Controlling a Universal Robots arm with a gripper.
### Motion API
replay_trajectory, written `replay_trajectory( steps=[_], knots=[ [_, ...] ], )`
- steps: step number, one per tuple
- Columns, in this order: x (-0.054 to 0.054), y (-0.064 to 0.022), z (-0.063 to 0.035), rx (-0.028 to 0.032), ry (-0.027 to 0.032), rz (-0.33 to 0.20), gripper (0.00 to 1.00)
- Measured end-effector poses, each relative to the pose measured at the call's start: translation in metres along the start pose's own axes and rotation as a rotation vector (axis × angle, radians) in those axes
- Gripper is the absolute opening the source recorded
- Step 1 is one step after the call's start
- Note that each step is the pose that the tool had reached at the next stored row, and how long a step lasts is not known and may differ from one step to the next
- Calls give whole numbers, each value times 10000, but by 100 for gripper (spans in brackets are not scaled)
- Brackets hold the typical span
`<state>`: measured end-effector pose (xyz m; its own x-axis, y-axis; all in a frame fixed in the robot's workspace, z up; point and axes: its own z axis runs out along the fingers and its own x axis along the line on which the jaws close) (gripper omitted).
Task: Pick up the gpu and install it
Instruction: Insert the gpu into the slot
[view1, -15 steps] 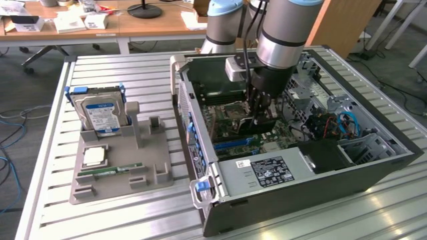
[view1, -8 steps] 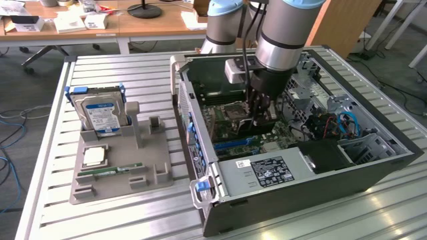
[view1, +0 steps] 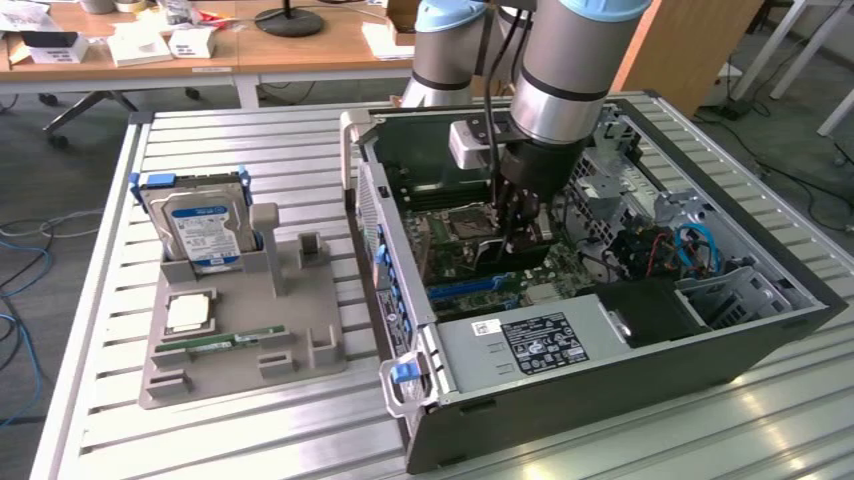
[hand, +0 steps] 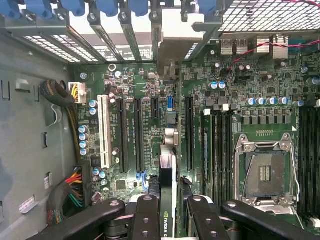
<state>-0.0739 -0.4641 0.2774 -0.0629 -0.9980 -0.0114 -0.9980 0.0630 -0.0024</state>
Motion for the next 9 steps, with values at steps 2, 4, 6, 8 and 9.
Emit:
replay_trajectory(
  steps=[2,4,6,8,9],
  knots=[
    [0,0,0,-3,1,-6,26],
    [0,1,0,-27,2,-47,26],
    [0,0,0,-35,2,-72,26],
    [0,0,0,-35,2,-75,26],
    [0,0,0,-36,2,-75,26]
  ],
)
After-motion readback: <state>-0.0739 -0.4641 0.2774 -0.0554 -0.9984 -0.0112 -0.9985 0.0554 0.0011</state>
